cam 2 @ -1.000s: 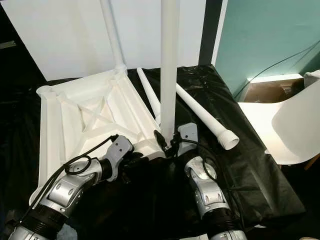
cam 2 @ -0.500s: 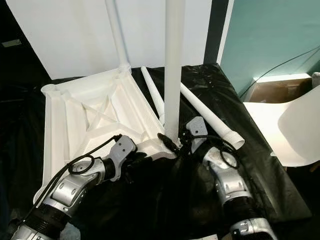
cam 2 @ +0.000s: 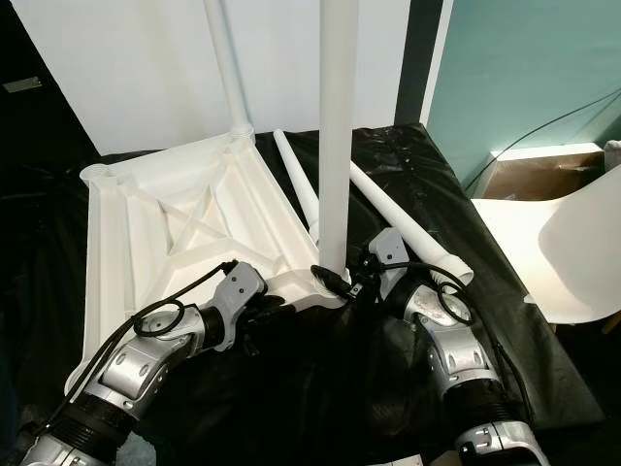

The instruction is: Building children table

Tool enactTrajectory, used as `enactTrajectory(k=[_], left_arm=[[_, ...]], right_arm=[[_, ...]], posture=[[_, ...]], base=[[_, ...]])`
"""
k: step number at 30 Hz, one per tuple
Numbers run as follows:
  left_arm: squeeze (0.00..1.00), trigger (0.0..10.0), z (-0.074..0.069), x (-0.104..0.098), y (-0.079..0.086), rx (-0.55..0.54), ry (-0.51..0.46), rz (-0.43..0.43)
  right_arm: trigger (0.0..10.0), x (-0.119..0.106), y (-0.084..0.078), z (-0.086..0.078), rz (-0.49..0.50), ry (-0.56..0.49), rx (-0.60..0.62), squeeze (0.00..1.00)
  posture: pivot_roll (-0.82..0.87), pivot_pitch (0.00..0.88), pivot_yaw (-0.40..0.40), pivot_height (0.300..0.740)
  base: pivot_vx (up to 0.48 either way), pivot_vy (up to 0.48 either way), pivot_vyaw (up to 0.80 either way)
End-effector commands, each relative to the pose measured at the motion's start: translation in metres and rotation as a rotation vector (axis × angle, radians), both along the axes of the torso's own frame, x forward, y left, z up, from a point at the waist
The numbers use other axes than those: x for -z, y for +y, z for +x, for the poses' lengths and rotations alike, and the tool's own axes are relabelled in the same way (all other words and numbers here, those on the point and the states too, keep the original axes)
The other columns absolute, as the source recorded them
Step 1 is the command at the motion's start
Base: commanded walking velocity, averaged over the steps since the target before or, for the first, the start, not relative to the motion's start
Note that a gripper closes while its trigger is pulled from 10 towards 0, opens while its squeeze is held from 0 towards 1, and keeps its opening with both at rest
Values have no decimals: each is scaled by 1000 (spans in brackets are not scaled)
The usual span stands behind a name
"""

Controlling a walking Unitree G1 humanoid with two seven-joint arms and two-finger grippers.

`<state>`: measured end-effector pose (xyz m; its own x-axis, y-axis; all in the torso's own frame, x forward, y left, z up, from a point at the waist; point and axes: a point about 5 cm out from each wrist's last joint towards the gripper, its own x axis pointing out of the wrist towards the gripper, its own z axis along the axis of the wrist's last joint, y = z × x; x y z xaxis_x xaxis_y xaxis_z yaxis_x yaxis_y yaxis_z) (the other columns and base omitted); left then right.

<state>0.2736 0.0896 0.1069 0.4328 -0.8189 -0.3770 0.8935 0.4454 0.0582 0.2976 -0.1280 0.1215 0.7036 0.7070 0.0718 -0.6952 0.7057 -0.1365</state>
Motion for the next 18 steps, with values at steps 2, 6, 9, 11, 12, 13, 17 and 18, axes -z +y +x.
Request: enactTrajectory(k=[2,6,9,11,12,13,17,18], left_arm=[[0,10000,-9,18,-2,45,101,19],[0,10000,-8,18,-3,44,98,15],[0,10000,-7,18,-5,42,96,8],[0,10000,-7,18,-5,42,97,7],[0,10000,-8,19,-6,43,98,8],[0,10000,-8,19,-6,45,100,8],[0,10000,-8,19,-6,48,102,9],[0,10000,-8,19,-7,54,102,11]], right_arm=[[0,6,22,-4,100,1,106,0],[0,6,25,-3,140,-3,197,0],[0,5,23,-2,133,-33,313,0],[0,4,22,-2,126,-41,334,0],[0,5,17,-1,114,-38,348,0],[0,6,15,-1,107,-34,353,0],[10000,10,12,-2,69,-8,309,0],[10000,15,10,-6,1,32,164,0]], posture=[[62,0,42,740],[58,0,36,740],[42,0,30,740],[42,0,30,740],[35,0,35,740],[35,0,35,740],[31,0,40,740],[20,0,54,740]], base=[[0,0,0],[0,0,0],[0,0,0],[0,0,0],[0,0,0],[0,0,0],[0,0,0],[0,0,0]])
